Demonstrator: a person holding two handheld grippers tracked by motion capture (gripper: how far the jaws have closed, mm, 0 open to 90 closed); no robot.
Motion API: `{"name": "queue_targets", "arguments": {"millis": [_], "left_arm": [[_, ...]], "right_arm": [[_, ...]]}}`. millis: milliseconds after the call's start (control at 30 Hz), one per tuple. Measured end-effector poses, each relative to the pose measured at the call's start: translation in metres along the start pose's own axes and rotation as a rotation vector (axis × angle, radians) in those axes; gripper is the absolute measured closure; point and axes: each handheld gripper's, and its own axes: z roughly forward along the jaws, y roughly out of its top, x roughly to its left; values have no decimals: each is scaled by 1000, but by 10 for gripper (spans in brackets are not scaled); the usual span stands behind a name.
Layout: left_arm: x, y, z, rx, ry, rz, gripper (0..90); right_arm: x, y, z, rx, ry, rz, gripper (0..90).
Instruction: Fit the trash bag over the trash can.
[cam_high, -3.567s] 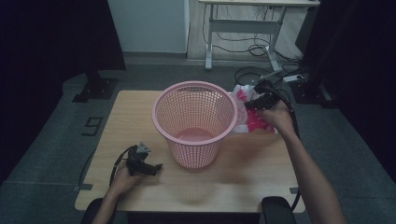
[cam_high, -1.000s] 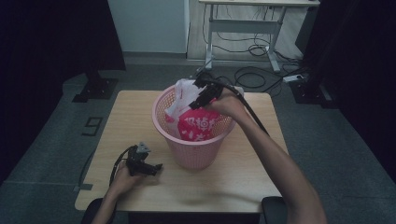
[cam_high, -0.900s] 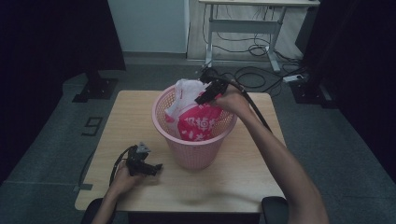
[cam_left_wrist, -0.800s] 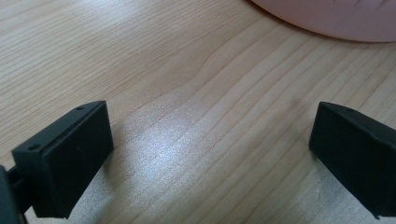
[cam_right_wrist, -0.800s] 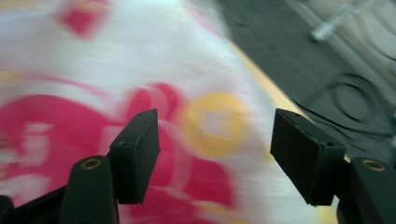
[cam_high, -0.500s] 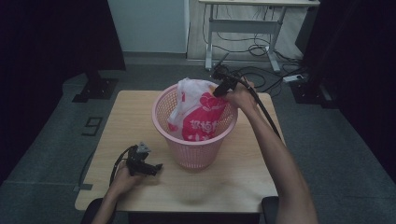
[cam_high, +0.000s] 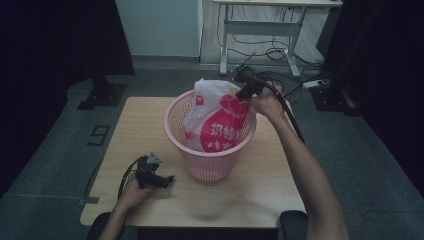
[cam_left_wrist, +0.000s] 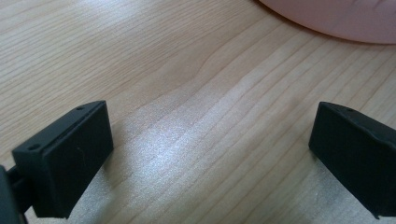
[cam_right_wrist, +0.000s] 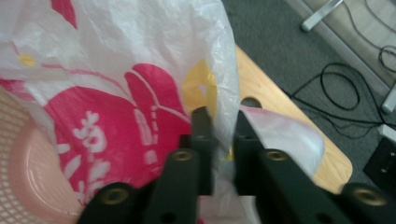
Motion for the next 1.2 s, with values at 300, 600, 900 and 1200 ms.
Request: {"name": "queue_targets", "arguments": {"millis": [300,600,900,1200], "left_arm": [[-1,0,0,0,3,-2,0],[-3,0,0,-2,4,-5,0],[-3,0,0,-2,3,-6,0],[-3,0,0,0,4,-3,0]], "right_arm": [[13,2,-42,-29,51,1,874],[41,13,-69,-61,157,-35,849],[40,-7,-10,30,179,8,772],[37,-12,-3,8,239,24,492]]}}
